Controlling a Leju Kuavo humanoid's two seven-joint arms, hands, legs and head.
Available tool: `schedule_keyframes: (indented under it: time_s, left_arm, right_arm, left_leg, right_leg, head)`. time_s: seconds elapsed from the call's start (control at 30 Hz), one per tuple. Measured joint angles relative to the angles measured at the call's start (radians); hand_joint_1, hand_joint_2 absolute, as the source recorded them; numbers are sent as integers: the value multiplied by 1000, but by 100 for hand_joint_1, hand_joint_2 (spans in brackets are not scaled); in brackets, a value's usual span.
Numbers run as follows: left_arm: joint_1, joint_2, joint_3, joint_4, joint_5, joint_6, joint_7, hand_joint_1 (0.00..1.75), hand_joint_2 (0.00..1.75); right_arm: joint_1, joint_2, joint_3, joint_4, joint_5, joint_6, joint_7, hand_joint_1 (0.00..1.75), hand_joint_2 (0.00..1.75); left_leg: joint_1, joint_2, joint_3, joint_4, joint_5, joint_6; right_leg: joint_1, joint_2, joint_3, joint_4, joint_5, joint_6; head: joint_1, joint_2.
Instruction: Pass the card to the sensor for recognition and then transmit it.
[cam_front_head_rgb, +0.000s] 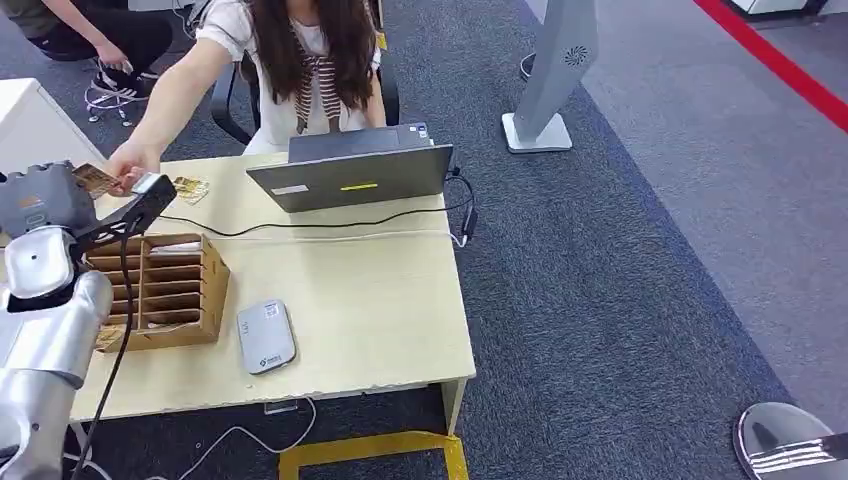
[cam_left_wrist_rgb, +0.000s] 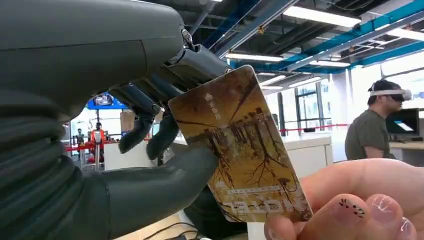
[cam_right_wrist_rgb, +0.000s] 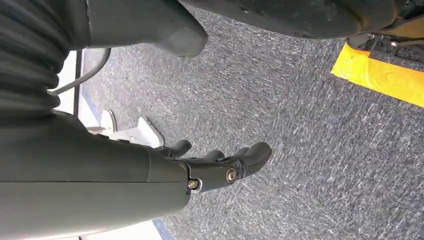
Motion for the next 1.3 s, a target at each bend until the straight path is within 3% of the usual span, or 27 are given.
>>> schedule_keyframes:
  time_s: [0.1,0.23,0.37,0.57,0.73,1.0,1.17,1.3]
  left_arm:
    - [1,-3,0,-1,1,3,-18,175,175]
    - [44,-19,0,-54,19,24,-99,175,175]
    - [178,-61,-8,-243,73,35,-193,175,175]
    - [357,-106,-78,-497,111,26,-250,175,175]
    - [452,-127,-148,-639,111,15,-252,175,175]
    - [480,-127,-176,-710,126,2,-267,175,175]
    - [542,-128,-237,-757,134,-54,-288,175,175]
    - [582,-121,-296,-765,152,-167,-259,175,175]
  right_arm:
    - [0,0,3,0,-3,-3,0,0,175]
    - [0,0,4,0,-18,-8,-1,0,175]
    - [0,6,4,0,-38,-61,21,0,175]
    - [1,19,4,0,-51,-98,27,0,175]
    - [1,20,4,0,-53,-98,23,0,175]
    - [2,20,4,0,-57,-99,22,0,175]
    - [2,20,4,0,-74,-105,18,0,175]
    - [2,21,3,0,-88,-112,17,0,175]
  left_leg:
    - [0,0,0,0,0,0]
    - [0,0,0,0,0,0]
    - [-1,0,0,0,-1,0]
    - [-1,0,-1,0,-2,2]
    - [-1,0,-1,0,-2,2]
    - [0,0,0,0,-1,1]
    - [-1,0,-1,0,-1,2]
    - [-1,0,-1,0,-2,2]
  right_leg:
    - [0,0,0,0,0,0]
    - [0,0,0,0,0,0]
    - [0,0,0,0,0,0]
    - [0,0,0,-1,-1,1]
    - [0,0,0,-1,-1,1]
    - [0,-1,0,-1,0,0]
    - [0,0,0,-1,-1,1]
    - [0,-1,0,-1,-1,1]
  head:
    - [0,0]
    - [0,0]
    - [0,0]
    - [0,0]
    - [0,0]
    - [0,0]
    - [0,0]
    - [0,0]
